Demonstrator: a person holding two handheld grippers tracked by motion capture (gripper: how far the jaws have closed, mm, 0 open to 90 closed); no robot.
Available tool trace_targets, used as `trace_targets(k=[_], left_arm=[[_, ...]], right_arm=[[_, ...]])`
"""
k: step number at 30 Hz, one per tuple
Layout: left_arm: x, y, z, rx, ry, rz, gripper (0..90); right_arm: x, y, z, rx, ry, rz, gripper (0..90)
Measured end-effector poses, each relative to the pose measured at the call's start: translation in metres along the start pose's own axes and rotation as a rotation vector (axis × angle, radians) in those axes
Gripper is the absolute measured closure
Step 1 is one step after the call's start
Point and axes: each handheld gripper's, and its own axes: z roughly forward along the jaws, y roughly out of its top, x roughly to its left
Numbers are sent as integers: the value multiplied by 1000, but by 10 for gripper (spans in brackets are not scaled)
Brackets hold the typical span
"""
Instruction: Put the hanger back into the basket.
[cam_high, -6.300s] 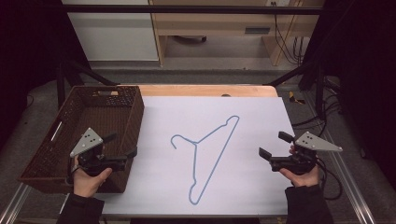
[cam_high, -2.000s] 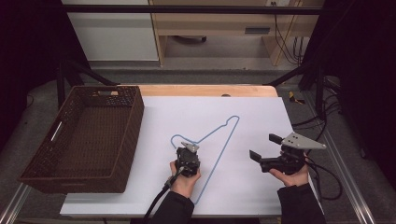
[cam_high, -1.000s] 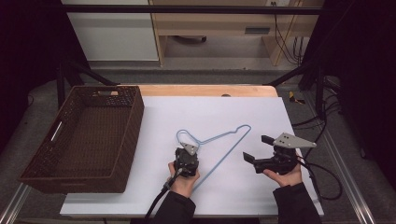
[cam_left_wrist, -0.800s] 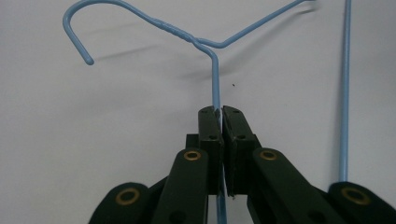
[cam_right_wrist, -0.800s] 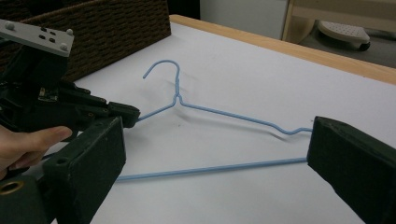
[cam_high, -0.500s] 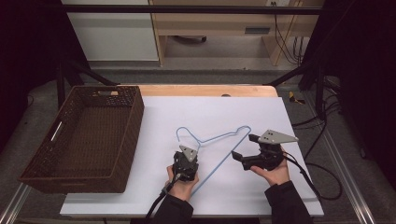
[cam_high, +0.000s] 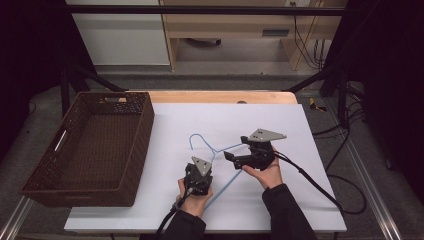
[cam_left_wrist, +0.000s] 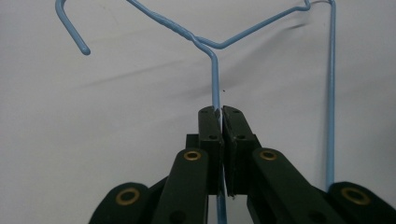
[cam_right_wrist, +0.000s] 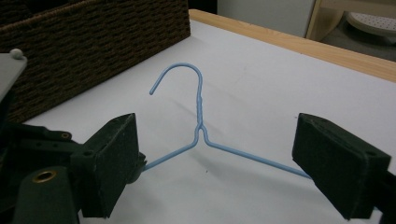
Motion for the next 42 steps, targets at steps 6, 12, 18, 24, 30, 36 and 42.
trace_targets(k=[6,12,18,24,30,36,42], left_arm=[[-2,0,-3,-11,6,16,873],[-3,1,-6,-24,-4,24,874],[-4,1,-9,-33,-4,32,873],[-7,1,-10,-36,-5,41,874],[-9,1,-11,-40,-6,49,874],[-11,0,-11,-45,-7,57,874],[-11,0,-11,-48,-6,59,874]], right_arm=[[0,2,16,13,-1,2,164],[0,1,27,28,7,4,181],[3,4,35,33,16,0,193],[6,6,45,52,21,-13,210],[9,5,56,81,23,-19,278],[7,2,65,103,22,-2,424],[7,1,71,125,35,-8,586]])
